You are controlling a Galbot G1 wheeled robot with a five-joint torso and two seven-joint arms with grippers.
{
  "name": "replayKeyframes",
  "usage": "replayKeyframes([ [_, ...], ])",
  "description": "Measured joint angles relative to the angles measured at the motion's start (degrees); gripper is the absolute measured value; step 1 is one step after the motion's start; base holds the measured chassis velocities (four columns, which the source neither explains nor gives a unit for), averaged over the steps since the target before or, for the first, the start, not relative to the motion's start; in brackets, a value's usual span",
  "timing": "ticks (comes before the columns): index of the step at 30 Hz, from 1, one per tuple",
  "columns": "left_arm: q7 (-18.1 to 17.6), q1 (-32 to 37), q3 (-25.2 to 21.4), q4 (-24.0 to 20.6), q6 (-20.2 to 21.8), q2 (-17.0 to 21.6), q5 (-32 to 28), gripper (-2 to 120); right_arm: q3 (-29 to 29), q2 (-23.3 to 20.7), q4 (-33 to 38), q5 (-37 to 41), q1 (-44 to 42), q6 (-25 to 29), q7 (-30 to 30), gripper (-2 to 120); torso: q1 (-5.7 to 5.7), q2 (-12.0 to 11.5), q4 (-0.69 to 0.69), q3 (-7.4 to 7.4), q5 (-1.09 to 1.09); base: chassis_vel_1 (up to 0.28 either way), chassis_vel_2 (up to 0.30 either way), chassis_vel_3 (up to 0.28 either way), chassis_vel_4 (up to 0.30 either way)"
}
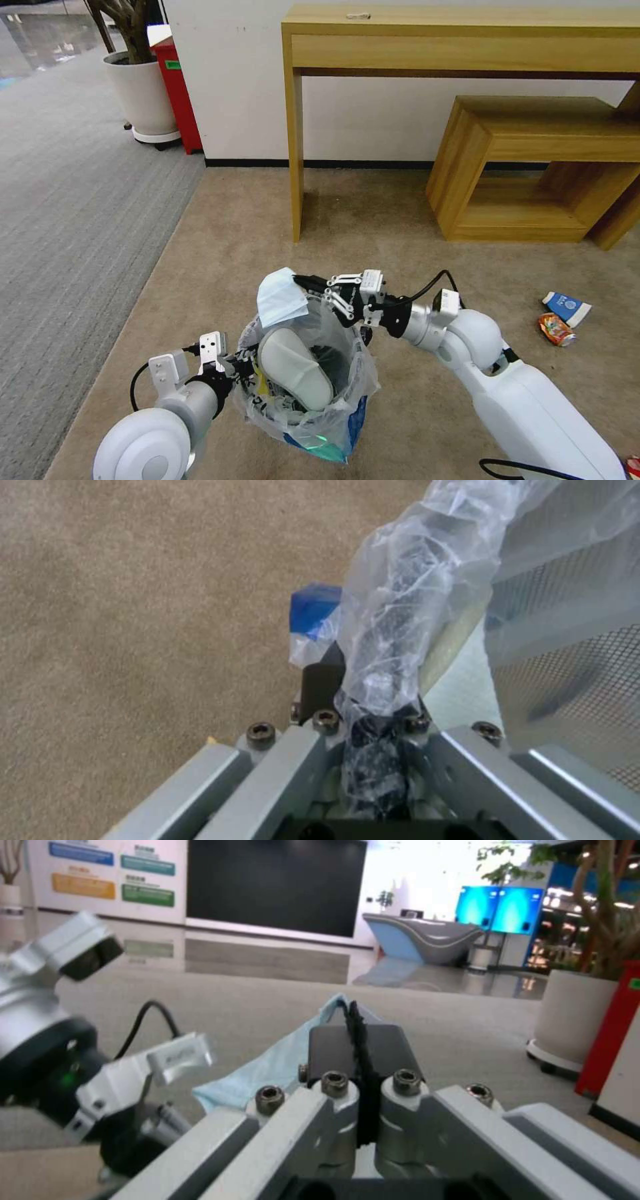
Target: Pick up the trash bin and place the garbage on the floor into it.
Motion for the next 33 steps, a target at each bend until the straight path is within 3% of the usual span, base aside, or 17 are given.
replayKeyframes([
  [8, 0.19, -0.25, -0.78, -0.05, 0.0, 0.13, -0.08, 1, 0.6, -1.02, -1.84, -1.86, 0.27, 2.04, -4.23, 0, 0.0, 0.0, 0.0, 0.0, 0.0, 0.0, 0.0, 0.0, 0.0],
  [23, 0.53, 0.08, -1.51, -1.02, 0.0, 0.92, -1.18, 1, 2.89, -2.04, -2.32, -3.04, -0.87, 3.92, -6.15, 0, 0.0, 0.0, 0.0, 0.0, 0.0, 0.0, 0.0, 0.0, 0.0],
  [33, 0.92, 0.31, -1.94, -1.74, 0.0, 0.95, -1.37, 1, 3.68, -2.17, -2.44, -3.41, -1.33, 4.65, -6.9, 35, 0.0, 0.0, 0.0, 0.0, 0.0, 0.0, 0.0, 0.0, 0.0],
])
